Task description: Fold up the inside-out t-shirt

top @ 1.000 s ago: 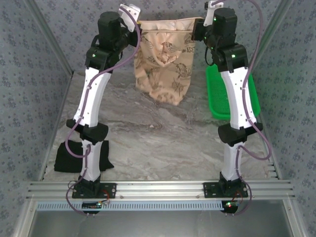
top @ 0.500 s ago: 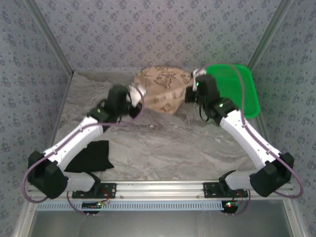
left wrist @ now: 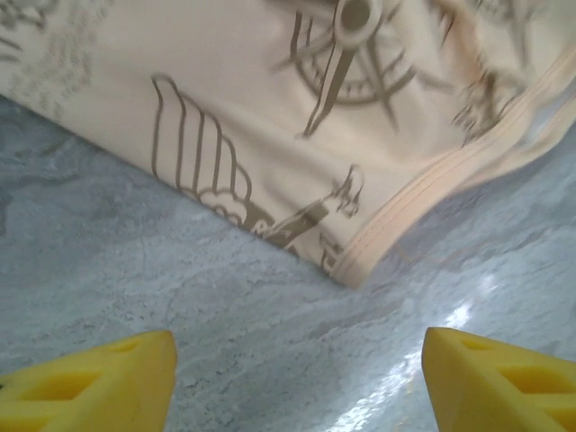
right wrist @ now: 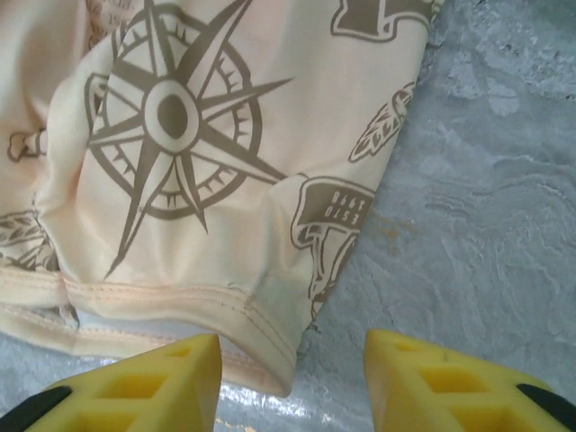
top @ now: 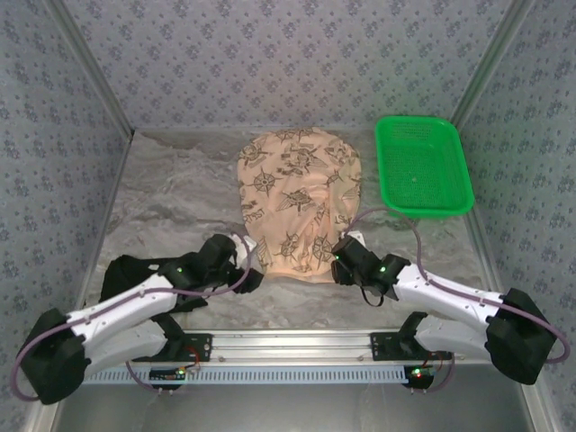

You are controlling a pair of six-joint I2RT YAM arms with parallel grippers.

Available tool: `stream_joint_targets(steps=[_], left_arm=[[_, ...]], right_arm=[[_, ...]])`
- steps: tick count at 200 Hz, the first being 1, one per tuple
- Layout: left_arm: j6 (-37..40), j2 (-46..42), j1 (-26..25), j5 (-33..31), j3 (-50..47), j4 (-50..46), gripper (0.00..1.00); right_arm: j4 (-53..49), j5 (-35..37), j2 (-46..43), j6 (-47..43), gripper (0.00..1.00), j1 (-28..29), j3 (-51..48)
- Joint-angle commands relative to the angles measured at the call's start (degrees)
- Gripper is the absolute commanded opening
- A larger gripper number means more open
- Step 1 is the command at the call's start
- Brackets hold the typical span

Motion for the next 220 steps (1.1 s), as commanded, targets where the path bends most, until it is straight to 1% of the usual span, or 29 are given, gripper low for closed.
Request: stream_joint_targets(steps=[1, 15, 33, 56, 68, 76, 85, 98, 105, 116, 121, 124, 129, 136, 141, 145, 155, 161, 173, 189, 203, 211, 213, 217, 220], left_arm=[[-4.7, -3.5, 0.6, -0.2, 5.0, -0.6, 0.74], [-6.2, -1.2, 1.5, 0.5, 7.9, 0.1, 0.73], [-5.6, 5.7, 2.5, 5.7, 11.5, 3.2, 0.73], [-5.4, 17.9, 3.2, 11.7, 17.4, 7.1, 0.73], [-4.6, 24.1, 3.7, 14.5, 21.2, 8.0, 0.73], [-3.8, 28.0, 3.8, 14.7, 23.4, 7.9, 0.73], [-2.6, 32.4, 4.0, 14.1, 26.2, 7.7, 0.73], [-1.8, 38.7, 4.0, 12.4, 30.0, 6.7, 0.72], [-1.3, 42.2, 4.0, 12.6, 31.9, 6.4, 0.71], [-1.0, 46.6, 3.7, 12.5, 34.2, 6.7, 0.69], [-1.1, 48.1, 3.7, 12.3, 34.8, 7.3, 0.65], [-1.2, 48.9, 3.8, 12.1, 35.1, 7.5, 0.61], [-1.5, 49.9, 3.7, 11.6, 35.5, 7.7, 0.5], [-2.1, 50.6, 3.8, 10.1, 35.8, 7.3, 0.37], [-2.5, 50.6, 3.8, 9.2, 35.8, 6.6, 0.24], [-2.6, 50.2, 3.8, 8.7, 35.6, 6.0, 0.17], [-2.3, 48.2, 3.8, 9.1, 33.6, 4.8, 0.05], [-2.4, 46.3, 3.9, 9.4, 32.0, 4.3, 0.0], [-2.9, 41.7, 4.0, 9.7, 28.5, 2.8, 0.0], [-4.9, 35.0, 4.2, 10.5, 23.2, 1.3, 0.0], [-7.5, 31.7, 4.7, 14.1, 20.3, 0.0, 0.0], [-8.6, 31.0, 5.0, 16.5, 19.5, -0.8, 0.1], [-8.9, 30.9, 5.0, 16.9, 19.5, -1.0, 0.14], [-9.5, 30.8, 5.0, 17.7, 19.4, -1.4, 0.2], [-9.9, 30.8, 5.0, 18.5, 19.6, -1.5, 0.28]], right_arm=[[-5.1, -0.9, -0.8, -4.9, 0.49, 0.1, 5.1], [-6.1, -2.0, 0.6, -10.2, 0.49, -0.5, 8.7], [-2.2, -9.6, 5.7, -16.0, 0.49, -3.4, 13.3], [2.3, -17.2, 14.6, -16.0, 0.47, -8.0, 17.9], [3.2, -20.0, 19.7, -13.7, 0.46, -10.8, 20.3], [3.5, -19.7, 22.3, -13.5, 0.47, -11.2, 21.2], [4.5, -17.4, 25.2, -13.3, 0.48, -11.2, 21.9], [6.3, -14.1, 29.0, -12.2, 0.47, -11.3, 22.1], [7.1, -12.4, 30.5, -11.4, 0.43, -11.7, 22.0], [8.2, -11.2, 31.6, -10.4, 0.31, -12.5, 21.7], [8.4, -10.9, 31.7, -10.0, 0.23, -12.7, 21.4], [8.5, -10.6, 31.7, -9.7, 0.19, -12.8, 21.1], [8.6, -10.1, 31.3, -9.2, 0.12, -12.9, 20.5], [8.3, -9.2, 30.4, -8.0, 0.05, -13.1, 19.5], [7.5, -8.6, 29.4, -6.8, 0.03, -13.2, 18.7], [6.5, -8.0, 28.7, -6.2, 0.01, -13.2, 18.3], [3.6, -6.9, 26.0, -4.5, 0.0, -13.2, 16.6], [1.8, -6.7, 24.2, -3.5, 0.0, -13.2, 15.3], [-1.2, -6.9, 20.9, -1.1, 0.0, -13.0, 12.2], [-3.9, -7.0, 17.4, 1.0, 0.04, -13.0, 8.5], [-5.2, -8.3, 15.2, 0.5, 0.05, -13.5, 7.2], [-5.3, -9.7, 14.1, -1.4, 0.09, -13.7, 7.5], [-5.3, -10.2, 13.8, -1.9, 0.09, -13.7, 8.0], [-5.4, -11.4, 13.5, -3.4, 0.14, -13.7, 8.6], [-5.5, -12.2, 13.3, -4.3, 0.16, -13.8, 9.2]])
